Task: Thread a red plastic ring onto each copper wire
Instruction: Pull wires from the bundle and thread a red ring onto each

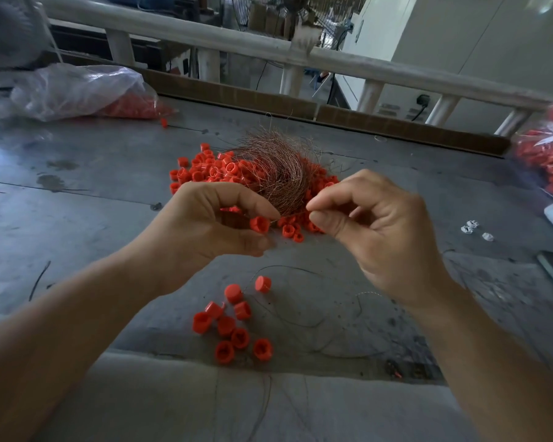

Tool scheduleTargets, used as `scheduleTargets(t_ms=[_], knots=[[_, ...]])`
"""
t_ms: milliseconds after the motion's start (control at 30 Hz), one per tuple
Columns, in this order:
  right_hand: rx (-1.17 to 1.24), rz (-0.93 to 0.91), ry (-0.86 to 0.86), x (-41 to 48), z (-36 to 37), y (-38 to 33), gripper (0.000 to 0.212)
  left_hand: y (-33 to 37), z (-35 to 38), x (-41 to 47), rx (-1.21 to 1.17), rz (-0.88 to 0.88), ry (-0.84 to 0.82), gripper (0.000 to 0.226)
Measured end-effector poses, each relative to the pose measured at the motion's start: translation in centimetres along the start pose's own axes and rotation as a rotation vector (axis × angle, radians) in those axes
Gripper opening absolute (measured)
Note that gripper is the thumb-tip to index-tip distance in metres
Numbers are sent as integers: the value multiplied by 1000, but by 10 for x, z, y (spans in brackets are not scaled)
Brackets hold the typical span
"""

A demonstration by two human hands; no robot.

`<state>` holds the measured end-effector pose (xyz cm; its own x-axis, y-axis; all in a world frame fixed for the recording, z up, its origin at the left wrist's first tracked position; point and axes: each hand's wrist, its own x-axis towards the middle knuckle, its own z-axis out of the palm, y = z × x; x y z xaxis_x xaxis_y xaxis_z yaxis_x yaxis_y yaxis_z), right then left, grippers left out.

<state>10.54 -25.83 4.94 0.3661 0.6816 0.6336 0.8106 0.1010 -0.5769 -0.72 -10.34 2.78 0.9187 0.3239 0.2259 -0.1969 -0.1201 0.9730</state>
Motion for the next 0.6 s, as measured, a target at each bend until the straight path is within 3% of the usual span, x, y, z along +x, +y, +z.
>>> scheduleTargets(t_ms=[100, 400, 600], knots=[[-11, 40, 10, 0, 0, 0, 17, 1, 0, -1, -29, -11, -8, 38], [9, 120, 1, -2, 2, -3, 22, 0, 4, -2, 42, 39, 54, 31], [7, 149, -66, -5, 11, -7, 9, 2, 7, -4, 8, 90, 27, 25]])
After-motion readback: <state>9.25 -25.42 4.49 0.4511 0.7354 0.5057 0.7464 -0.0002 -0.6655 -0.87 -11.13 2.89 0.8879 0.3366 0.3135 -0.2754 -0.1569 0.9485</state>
